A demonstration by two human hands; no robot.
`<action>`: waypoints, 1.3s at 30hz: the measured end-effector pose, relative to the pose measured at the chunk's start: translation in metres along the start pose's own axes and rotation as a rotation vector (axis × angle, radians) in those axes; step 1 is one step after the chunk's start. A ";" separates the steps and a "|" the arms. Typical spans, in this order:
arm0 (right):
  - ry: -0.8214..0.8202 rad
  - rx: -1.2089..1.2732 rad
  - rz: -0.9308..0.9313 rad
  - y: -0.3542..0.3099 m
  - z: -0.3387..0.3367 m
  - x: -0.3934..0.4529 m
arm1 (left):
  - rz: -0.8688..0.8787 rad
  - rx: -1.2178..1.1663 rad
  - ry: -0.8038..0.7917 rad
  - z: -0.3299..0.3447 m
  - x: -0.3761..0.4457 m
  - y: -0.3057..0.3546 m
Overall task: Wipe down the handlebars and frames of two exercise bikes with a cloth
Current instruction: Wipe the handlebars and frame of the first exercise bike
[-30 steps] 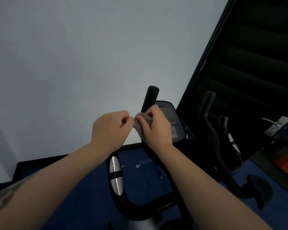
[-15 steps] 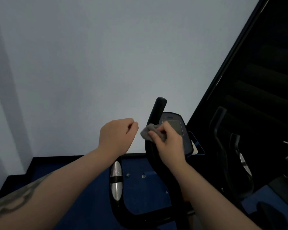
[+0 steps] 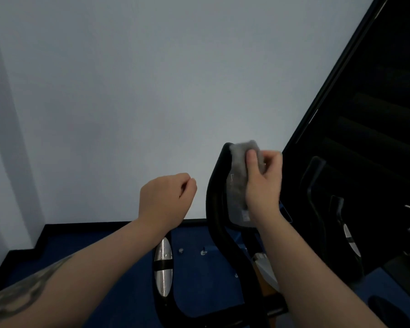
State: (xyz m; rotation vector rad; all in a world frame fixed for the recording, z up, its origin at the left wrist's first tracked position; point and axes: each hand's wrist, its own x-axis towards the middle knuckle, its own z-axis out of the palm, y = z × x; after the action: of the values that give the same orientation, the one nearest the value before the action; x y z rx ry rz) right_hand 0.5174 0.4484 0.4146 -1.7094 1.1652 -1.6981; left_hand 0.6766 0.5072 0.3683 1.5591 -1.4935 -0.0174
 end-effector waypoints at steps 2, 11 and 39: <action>-0.005 0.115 0.049 -0.002 0.022 -0.002 | 0.004 0.008 0.000 0.000 0.000 -0.001; -0.053 -0.095 0.069 0.008 -0.006 0.003 | 0.001 0.003 -0.005 0.002 0.000 -0.002; -0.213 -0.904 -0.530 -0.018 0.025 -0.020 | 0.018 -0.150 -0.009 -0.006 -0.005 -0.005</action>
State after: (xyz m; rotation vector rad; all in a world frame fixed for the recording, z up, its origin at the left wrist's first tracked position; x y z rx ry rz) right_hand 0.5482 0.4682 0.4146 -2.8680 1.6062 -1.2269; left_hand 0.6829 0.5140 0.3657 1.4270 -1.4792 -0.1237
